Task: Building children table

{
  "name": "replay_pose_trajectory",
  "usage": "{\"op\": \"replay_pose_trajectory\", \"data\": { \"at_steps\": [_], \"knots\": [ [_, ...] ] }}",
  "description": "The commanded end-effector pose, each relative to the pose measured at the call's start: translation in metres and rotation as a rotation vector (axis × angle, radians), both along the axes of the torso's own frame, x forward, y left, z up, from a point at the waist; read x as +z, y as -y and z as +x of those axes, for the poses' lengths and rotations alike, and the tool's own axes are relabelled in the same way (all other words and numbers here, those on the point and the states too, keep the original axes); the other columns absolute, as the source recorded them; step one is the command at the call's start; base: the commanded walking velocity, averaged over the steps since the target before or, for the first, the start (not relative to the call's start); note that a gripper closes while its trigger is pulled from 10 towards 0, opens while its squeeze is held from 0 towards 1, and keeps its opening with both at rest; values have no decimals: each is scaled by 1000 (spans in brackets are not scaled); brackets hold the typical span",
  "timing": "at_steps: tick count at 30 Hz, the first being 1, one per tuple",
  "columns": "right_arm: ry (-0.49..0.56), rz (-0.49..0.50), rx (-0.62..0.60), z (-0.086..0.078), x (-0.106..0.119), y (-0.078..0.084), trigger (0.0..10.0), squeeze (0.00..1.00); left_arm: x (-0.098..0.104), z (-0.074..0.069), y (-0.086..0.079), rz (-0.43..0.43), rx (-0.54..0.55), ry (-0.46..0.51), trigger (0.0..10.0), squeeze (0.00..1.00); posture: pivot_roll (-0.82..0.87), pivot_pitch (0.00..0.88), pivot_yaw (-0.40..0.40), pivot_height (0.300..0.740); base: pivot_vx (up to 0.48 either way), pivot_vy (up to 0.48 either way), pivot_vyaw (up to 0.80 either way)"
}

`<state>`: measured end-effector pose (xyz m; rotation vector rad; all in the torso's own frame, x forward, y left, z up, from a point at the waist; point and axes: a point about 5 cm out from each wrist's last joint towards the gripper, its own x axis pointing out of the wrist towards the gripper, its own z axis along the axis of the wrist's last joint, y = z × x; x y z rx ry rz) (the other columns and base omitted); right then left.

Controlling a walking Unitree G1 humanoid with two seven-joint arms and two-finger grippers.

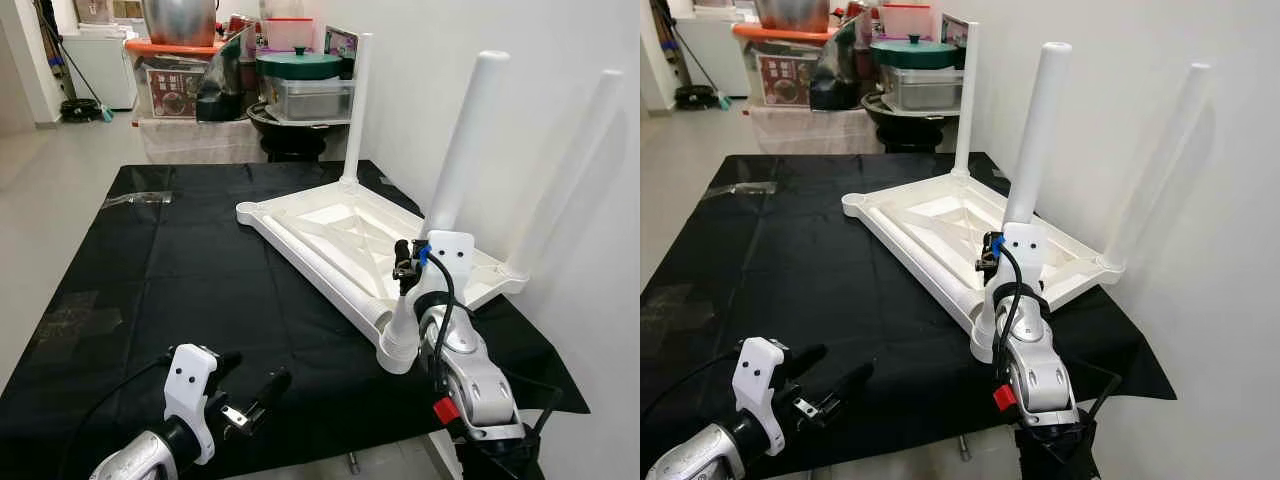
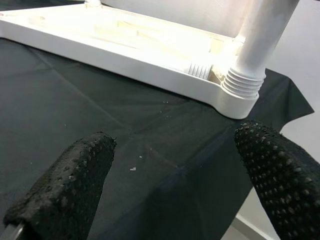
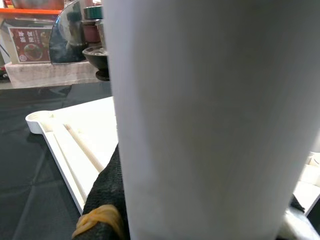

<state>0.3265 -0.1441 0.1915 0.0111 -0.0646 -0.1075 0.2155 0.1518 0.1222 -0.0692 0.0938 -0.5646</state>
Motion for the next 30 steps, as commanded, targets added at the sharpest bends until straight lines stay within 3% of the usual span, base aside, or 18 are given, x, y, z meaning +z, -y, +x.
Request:
{"op": "replay_pose_trajectory", "data": {
  "at_steps": [1, 30],
  "knots": [
    [-8, -81, -86, 0, 0, 19, 10000, 0, -3, 1, 2, 9, -12, -5, 10000, 0, 84, 0, -52, 740, 0, 0, 0],
    [47, -112, -45, 4, 20, 16, 10000, 0, -4, 1, 6, 5, -30, -9, 10000, 0, 73, 0, -50, 740, 0, 0, 0]
  ]
}}
